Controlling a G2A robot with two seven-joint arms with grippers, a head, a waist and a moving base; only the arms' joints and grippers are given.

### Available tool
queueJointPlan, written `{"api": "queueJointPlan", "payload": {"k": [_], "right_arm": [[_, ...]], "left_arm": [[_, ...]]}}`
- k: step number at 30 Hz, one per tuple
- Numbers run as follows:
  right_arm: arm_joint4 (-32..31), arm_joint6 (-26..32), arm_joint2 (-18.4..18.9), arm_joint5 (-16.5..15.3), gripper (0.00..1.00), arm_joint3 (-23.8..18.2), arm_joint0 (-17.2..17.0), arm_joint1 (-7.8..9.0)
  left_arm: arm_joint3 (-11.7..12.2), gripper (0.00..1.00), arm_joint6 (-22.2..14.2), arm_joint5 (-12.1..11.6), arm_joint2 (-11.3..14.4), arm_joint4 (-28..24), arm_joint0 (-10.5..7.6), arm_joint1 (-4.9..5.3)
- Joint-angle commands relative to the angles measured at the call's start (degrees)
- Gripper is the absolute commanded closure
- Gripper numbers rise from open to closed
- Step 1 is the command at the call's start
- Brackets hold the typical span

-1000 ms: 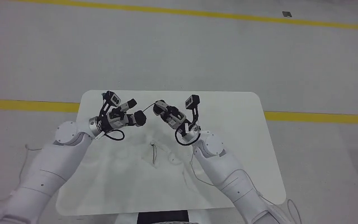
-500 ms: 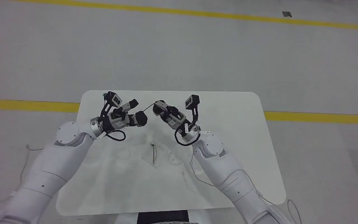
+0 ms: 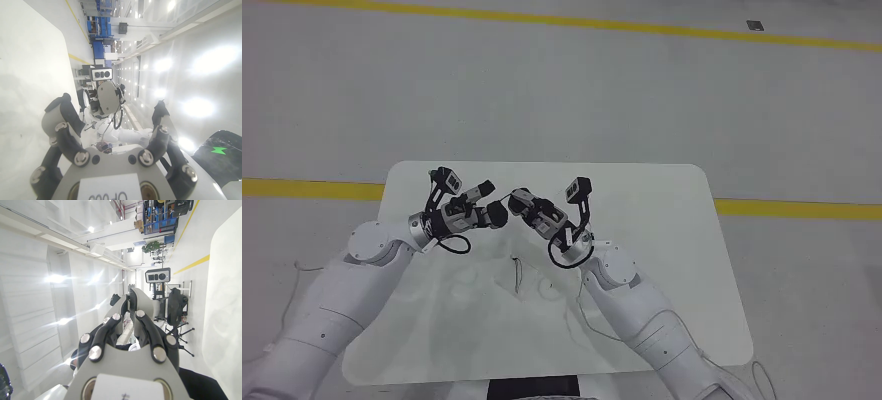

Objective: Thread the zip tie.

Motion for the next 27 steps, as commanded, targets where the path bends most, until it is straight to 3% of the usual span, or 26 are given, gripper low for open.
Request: {"api": "queueJointPlan", "payload": {"k": [1, 6, 18, 27], "right_arm": [[0.0, -0.01, 0.0, 0.0, 1.0, 0.01, 0.01, 0.0], [-3.87, -2.01, 0.08, 0.82, 1.0, -1.66, -0.65, 0.06], [-12.75, -3.57, 1.99, 2.93, 1.0, -2.36, -1.3, 0.64], [-17.34, -3.62, 2.26, 4.35, 1.0, -2.62, -1.63, 0.83]], "left_arm": [[0.0, 0.0, 0.0, 0.0, -0.01, -0.01, 0.0, 0.0], [-1.57, 0.0, 2.16, 0.13, 0.24, 0.32, 0.76, -0.09], [-3.03, 0.0, 3.45, -0.17, -0.88, 1.88, 2.01, 0.07], [-3.83, 0.09, 3.54, -0.17, -1.46, 1.91, 2.49, 0.03]]}}
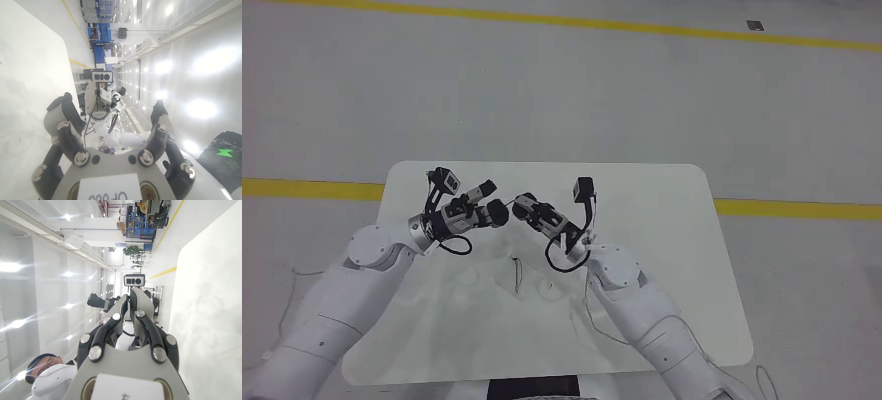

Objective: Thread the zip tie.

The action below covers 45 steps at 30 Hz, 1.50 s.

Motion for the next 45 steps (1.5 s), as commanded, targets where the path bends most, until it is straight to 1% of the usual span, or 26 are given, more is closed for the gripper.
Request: {"api": "queueJointPlan", "payload": {"k": [1, 4, 6, 8, 9, 10, 15, 24, 27, 29, 33, 37, 39, 40, 41, 45], "right_arm": [[-0.42, -0.12, -0.13, 0.1, 1.0, 0.06, -0.02, -0.05], [-1.41, -0.32, -0.21, 0.39, 1.0, 0.09, 0.08, -0.09], [-1.83, -0.51, -0.18, 0.6, 1.0, 0.14, 0.06, -0.11], [-2.23, -0.61, -0.09, 0.74, 1.0, 0.12, -0.01, -0.11], [-2.33, -0.65, 0.0, 0.77, 1.0, 0.16, -0.05, -0.11], [-2.48, -0.68, 0.09, 0.81, 1.0, 0.19, -0.09, -0.09], [-2.93, -0.81, 0.51, 0.76, 1.0, -0.08, -0.51, -0.06], [-2.89, -0.18, 0.63, -0.1, 1.0, -1.06, -1.3, -0.11], [-2.9, -0.1, 0.68, -0.25, 1.0, -1.17, -1.41, -0.13], [-3.02, -0.06, 0.69, -0.25, 1.0, -1.18, -1.45, -0.15], [-3.19, -0.26, 0.72, -0.25, 1.0, -1.39, -1.67, -0.19], [-3.12, -0.43, 0.71, -0.73, 1.0, -1.96, -1.98, -0.25], [-2.93, -0.33, 0.73, -1.02, 1.0, -2.22, -2.09, -0.28], [-2.91, -0.28, 0.73, -1.08, 1.0, -2.38, -2.12, -0.29], [-3.0, -0.21, 0.74, -1.13, 1.0, -2.58, -2.17, -0.29], [-3.21, -0.16, 0.91, -1.09, 1.0, -3.03, -2.45, -0.27]], "left_arm": [[-0.13, 0.11, -0.02, 0.0, -0.02, -0.05, 0.06, -0.04], [-0.22, 0.2, -0.06, 0.0, -0.05, 0.05, 0.06, -0.08], [-0.25, 0.29, -0.03, 0.0, -0.11, 0.19, 0.05, -0.11], [-0.25, 0.48, -0.06, 0.0, -0.13, 0.39, 0.06, -0.13], [-0.25, 0.52, -0.08, 0.0, -0.13, 0.44, 0.06, -0.14], [-0.25, 0.54, -0.1, 0.0, -0.09, 0.49, 0.09, -0.15], [-0.23, 0.53, -0.11, 0.0, 0.12, 0.66, 0.23, -0.2], [-0.26, 0.57, 0.01, 0.12, 0.13, 0.86, 0.55, -0.15], [-0.42, 0.63, -0.06, 0.23, 0.07, 0.93, 0.71, -0.11], [-0.49, 0.64, -0.11, 0.3, 0.03, 1.02, 0.83, -0.08], [-0.67, 0.69, -0.26, 0.44, -0.03, 1.12, 1.02, -0.02], [-0.72, 0.76, -0.36, 0.69, -0.12, 1.23, 1.18, 0.04], [-0.8, 0.84, -0.34, 0.79, -0.17, 1.19, 1.26, 0.07], [-0.82, 0.98, -0.38, 0.78, -0.22, 1.16, 1.31, 0.08], [-0.84, 1.0, -0.4, 0.75, -0.29, 1.09, 1.37, 0.1], [-0.91, 1.0, -0.62, 0.83, -0.38, 1.05, 1.45, 0.15]]}}
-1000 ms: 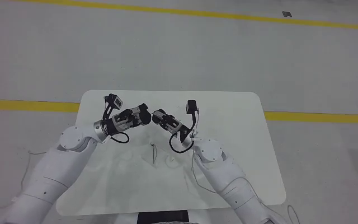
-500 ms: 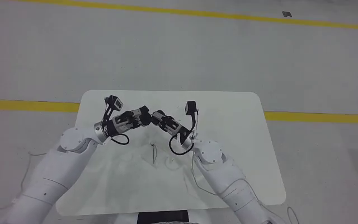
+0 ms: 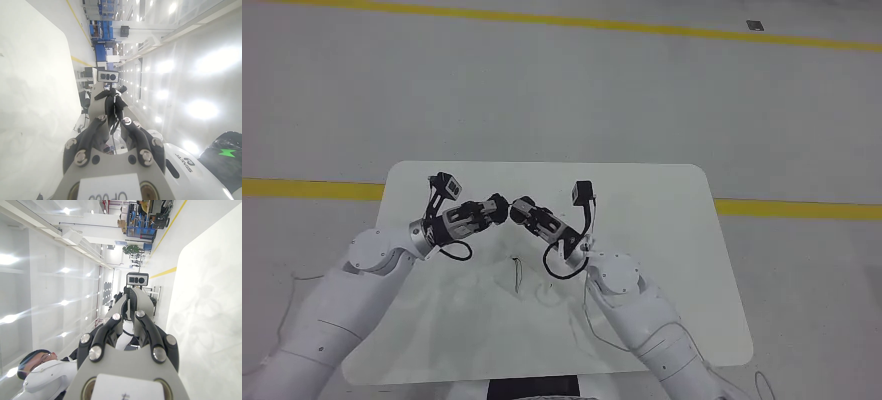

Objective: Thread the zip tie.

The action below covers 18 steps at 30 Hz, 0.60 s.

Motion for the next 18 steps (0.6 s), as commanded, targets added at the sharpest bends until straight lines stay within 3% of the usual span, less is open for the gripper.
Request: {"api": "queueJointPlan", "payload": {"k": [1, 4, 5, 6, 12, 15, 17, 18], "right_arm": [[-0.05, -0.02, 0.12, 0.0, 1.0, -0.19, -0.16, 0.02], [0.01, 0.2, 0.23, -0.24, 1.0, -0.45, -0.44, 0.04], [0.08, 0.22, 0.28, -0.29, 0.96, -0.51, -0.51, 0.04], [0.26, -0.04, 0.43, -0.39, 0.0, -0.6, -0.64, 0.04], [4.16, 3.46, 2.77, -0.53, 0.0, -0.66, -1.73, 0.51], [11.7, 11.82, 4.03, 3.39, 0.0, 0.29, -1.95, 0.91], [13.21, 12.89, 4.22, 4.29, 0.0, 0.51, -1.97, 0.94], [13.21, 12.89, 4.22, 4.29, 0.0, 0.51, -1.97, 0.94]], "left_arm": [[0.0, 1.0, -0.15, 0.09, -0.02, 0.0, 0.0, 0.02], [0.0, 1.0, -0.45, 0.23, -0.02, -0.1, 0.02, 0.05], [-0.02, 1.0, -0.54, 0.24, -0.03, -0.16, 0.05, 0.06], [-0.02, 1.0, -0.67, 0.24, -0.12, -0.23, 0.1, 0.09], [-0.08, 1.0, -3.94, 0.72, -2.92, -0.98, 1.12, 0.89], [0.44, 1.0, -8.65, 1.82, -4.73, -2.67, 1.24, 1.44], [1.34, 1.0, -13.49, 4.12, -5.99, -0.96, 0.07, 2.1], [1.46, 1.0, -13.83, 4.03, -6.63, 0.41, -0.38, 2.33]]}}
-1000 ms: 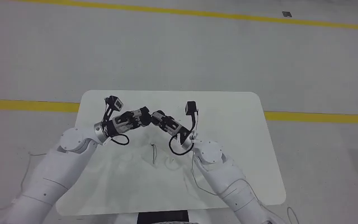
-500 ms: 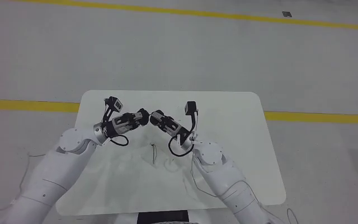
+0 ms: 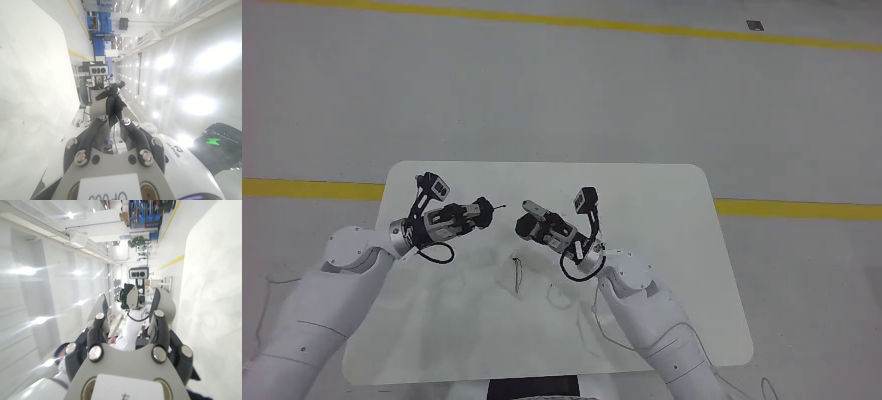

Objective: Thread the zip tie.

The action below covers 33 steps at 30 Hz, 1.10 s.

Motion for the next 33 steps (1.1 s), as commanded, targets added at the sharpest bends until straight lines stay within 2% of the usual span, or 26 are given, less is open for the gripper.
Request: {"api": "queueJointPlan", "payload": {"k": [1, 7, 9, 10, 14, 20, 23, 28, 30, 33], "right_arm": [[-2.71, -2.21, -0.04, -1.6, 0.0, -0.03, 0.01, -0.01], [-2.31, -2.42, -0.15, -1.4, 0.0, -0.11, -0.16, -0.05], [2.34, -1.35, -0.21, 0.13, 0.0, 0.78, -0.12, -0.26], [2.73, -0.69, -0.04, 0.11, 0.0, 1.36, 0.37, -0.25], [6.1, 5.48, -0.54, 2.86, 0.0, 4.09, 2.83, -0.33], [5.55, 7.48, -2.83, 5.56, 0.0, 7.3, 7.87, -0.92], [4.36, 7.56, -3.69, 5.24, 0.0, 7.97, 8.82, -1.09], [4.36, 7.56, -3.69, 5.24, 0.0, 7.97, 8.82, -1.09], [4.75, 6.99, -3.86, 5.06, 0.0, 7.43, 8.19, -1.14], [5.62, 7.73, -4.39, 5.07, 0.0, 6.89, 7.53, -1.21]], "left_arm": [[0.23, 1.0, -1.2, 0.29, -0.69, 1.77, -0.59, 0.29], [0.23, 1.0, -1.2, 0.29, -0.69, 1.77, -0.59, 0.29], [0.73, 1.0, 0.58, 1.09, -0.73, 2.1, -0.79, 0.3], [1.03, 1.0, 0.17, 1.21, -0.94, 1.74, -0.98, 0.35], [2.75, 1.0, -8.82, 3.42, -1.7, 2.03, -2.23, 1.11], [4.55, 1.0, -14.22, 4.42, -1.43, 2.88, -3.9, 1.64], [5.1, 1.0, -13.0, 3.3, -1.16, 5.08, -4.59, 1.77], [5.1, 1.0, -13.0, 3.3, -1.16, 5.08, -4.59, 1.77], [4.15, 1.0, -11.72, 3.61, -0.56, 5.23, -4.17, 1.71], [3.8, 1.0, -12.23, 3.17, -0.33, 3.74, -3.81, 1.74]]}}
